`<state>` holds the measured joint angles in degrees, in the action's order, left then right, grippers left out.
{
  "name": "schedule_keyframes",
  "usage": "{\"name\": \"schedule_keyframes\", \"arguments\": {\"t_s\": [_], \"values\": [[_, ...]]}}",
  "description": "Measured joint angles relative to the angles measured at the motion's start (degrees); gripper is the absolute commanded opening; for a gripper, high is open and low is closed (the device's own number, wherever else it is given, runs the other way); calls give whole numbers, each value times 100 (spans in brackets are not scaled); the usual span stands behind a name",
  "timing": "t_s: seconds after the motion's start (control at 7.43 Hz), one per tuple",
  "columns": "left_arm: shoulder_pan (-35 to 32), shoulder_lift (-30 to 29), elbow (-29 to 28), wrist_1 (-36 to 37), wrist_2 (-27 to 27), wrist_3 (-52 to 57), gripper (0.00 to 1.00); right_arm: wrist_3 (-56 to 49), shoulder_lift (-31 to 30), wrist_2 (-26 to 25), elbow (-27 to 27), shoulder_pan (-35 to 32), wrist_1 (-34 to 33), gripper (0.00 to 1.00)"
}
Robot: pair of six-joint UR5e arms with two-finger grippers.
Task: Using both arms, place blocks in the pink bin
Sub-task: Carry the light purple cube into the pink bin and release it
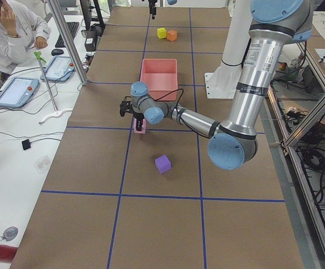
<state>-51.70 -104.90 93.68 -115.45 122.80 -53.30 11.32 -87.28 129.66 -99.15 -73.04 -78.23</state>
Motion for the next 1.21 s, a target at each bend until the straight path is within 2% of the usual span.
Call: {"name": "schedule_keyframes", "arguments": {"t_s": [0.13,0.4,0.67,0.81,0.94,1.21], "values": [[2,-124,216,97,7,-326,0,1,0,2,-7,0,1,100],[79,-747,488,465,19,-1268,0,1,0,1,-11,4,1,100],[582,-1540,545,930,-11,-1961,8,1,0,6,-24,6,-3,100],[862,-1890,495,1106,-30,-2127,32,2,0,7,-30,8,-1,100],[1117,-2148,414,1231,-88,-2204,99,1,2,7,-35,8,0,100],[1572,-2400,241,1323,-388,-2255,100,1,3,7,-35,12,1,100]]}}
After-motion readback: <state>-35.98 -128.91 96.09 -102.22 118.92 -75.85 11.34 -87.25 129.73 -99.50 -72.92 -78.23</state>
